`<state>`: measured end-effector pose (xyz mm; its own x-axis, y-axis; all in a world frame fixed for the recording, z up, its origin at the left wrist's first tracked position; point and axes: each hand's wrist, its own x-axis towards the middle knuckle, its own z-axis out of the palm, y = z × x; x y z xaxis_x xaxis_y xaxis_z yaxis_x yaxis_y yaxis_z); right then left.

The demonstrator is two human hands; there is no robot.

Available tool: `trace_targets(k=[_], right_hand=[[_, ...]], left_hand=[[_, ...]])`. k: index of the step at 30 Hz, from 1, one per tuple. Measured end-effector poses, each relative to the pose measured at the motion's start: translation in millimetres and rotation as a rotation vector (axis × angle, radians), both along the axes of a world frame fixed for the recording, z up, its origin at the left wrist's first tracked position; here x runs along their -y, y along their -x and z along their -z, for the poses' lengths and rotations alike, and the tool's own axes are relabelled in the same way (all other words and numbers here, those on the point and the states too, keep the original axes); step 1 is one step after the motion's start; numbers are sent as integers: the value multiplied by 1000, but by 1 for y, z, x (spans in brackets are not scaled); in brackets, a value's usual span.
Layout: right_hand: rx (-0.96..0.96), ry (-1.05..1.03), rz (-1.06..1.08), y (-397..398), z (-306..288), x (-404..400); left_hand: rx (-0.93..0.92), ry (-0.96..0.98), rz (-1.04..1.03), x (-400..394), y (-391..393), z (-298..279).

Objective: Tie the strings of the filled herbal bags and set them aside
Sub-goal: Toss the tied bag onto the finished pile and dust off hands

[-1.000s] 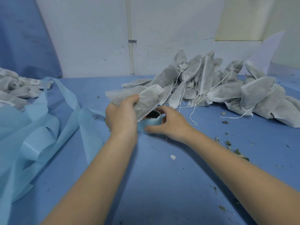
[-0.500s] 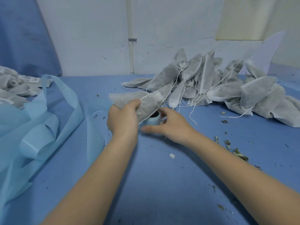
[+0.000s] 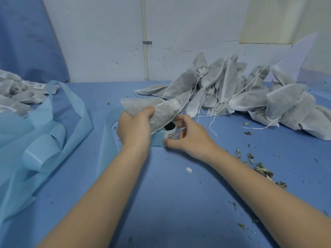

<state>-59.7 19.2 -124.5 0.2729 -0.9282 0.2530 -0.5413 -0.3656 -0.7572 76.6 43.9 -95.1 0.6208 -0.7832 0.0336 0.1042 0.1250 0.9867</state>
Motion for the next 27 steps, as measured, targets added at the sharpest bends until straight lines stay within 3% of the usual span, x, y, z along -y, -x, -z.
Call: trace_targets(k=[3, 9, 13, 27], right_hand=[[-12, 25, 21, 0, -2, 0], [97, -22, 36, 2, 0, -4], [220, -78, 42, 6, 2, -10], [265, 6, 249, -1, 4, -13]], left_hand=[[126, 46, -71, -3, -1, -1], [284, 11, -11, -5, 7, 4], [234, -10, -6, -4, 4, 3], [167, -51, -5, -3, 6, 4]])
